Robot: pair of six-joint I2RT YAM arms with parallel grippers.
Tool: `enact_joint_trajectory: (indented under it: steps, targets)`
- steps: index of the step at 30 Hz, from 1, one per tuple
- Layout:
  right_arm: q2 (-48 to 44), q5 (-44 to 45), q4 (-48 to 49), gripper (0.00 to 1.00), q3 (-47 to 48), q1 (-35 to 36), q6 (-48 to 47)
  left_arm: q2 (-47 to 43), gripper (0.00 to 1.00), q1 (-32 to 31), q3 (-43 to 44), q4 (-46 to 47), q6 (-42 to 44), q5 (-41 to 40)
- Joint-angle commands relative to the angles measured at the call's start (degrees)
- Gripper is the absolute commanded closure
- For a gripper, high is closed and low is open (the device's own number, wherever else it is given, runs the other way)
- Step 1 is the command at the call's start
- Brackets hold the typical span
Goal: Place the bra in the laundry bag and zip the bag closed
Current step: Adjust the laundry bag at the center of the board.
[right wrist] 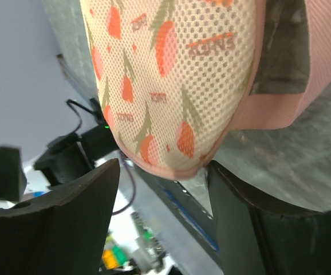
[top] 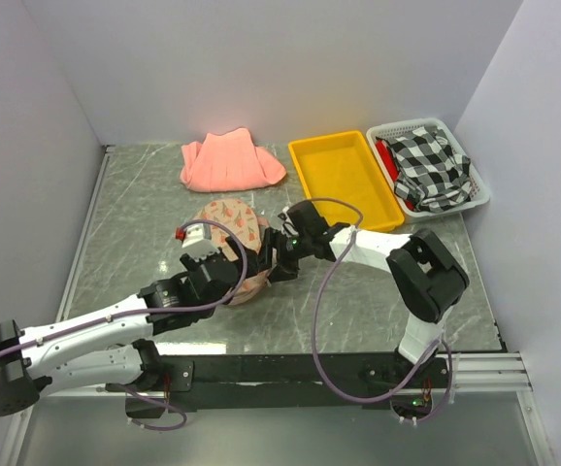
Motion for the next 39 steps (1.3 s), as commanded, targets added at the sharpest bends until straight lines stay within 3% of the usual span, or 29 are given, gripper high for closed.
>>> enact_joint_trajectory:
  steps: [1,7,12,19,25,30,33,39]
  targets:
    - [-5.0,7.5,-11.4,0.29,4.8,0.0,-9.8,-1.2,0.01,0.1,-2.0,-5.4,-4.0,-0.8]
    - [-6.5,15.4,-16.3,0.29,3.6,-2.7,-14.4,0.1,0.01,0.1,-4.3,-6.0,-7.6,1.1]
    - [-1.0,10.6,-13.9,0.30,7.1,-7.8,-16.8,0.4,0.01,0.1,-4.8,-9.0,-12.1,-1.1]
    - [6.1,6.3,-13.4,0.30,18.6,-8.3,-23.1,1.5,0.00,0.1,-4.1,-18.0,-22.2,-4.7]
    - [11.6,2.1,-10.0,0.30,22.4,-9.8,-22.2,3.7,0.01,1.3,-5.0,-20.3,-27.2,-7.1]
    - [14.2,-3.2,-5.0,0.31,23.4,-10.1,-23.2,2.9,0.01,5.4,-7.8,-13.1,-23.5,-4.7]
    - [17.2,-4.6,-7.8,0.32,26.8,-10.3,-24.8,1.1,0.01,9.1,-11.6,-5.1,-19.1,-0.6]
    - [19.4,-5.4,-6.8,0.35,30.6,-10.3,-24.5,4.3,0.01,12.2,-11.7,-0.3,-14.0,2.5]
